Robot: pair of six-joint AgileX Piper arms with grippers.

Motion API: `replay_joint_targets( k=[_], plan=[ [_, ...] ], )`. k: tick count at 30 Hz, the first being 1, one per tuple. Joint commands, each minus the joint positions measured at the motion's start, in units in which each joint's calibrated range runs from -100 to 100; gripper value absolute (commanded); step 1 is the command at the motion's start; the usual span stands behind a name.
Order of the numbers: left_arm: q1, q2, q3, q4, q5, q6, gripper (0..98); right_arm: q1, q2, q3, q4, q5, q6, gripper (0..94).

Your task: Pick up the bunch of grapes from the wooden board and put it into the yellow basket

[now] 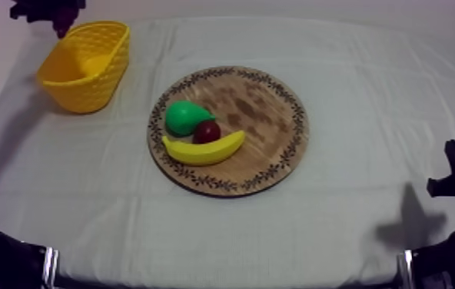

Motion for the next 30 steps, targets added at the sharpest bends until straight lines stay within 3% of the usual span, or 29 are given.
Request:
replay_joint_targets(
  k=[1, 27, 30],
  plan=[
    [-0.2, 2.5, -0.2, -0.06, -0.5, 0.2, 52.8, 0.0, 0.0, 0.0, 0.0, 0.0, 0.0, 0.2],
    [-1.2, 19.9, 5.0, 0.41, -9.3, -0.1, 54.3, 0.0, 0.0, 0.0, 0.0, 0.0, 0.0, 0.2],
    [-1.3, 19.6, 5.4, 0.31, -9.5, -0.1, 60.8, 0.0, 0.0, 0.0, 0.0, 0.0, 0.0, 0.2]
  ],
)
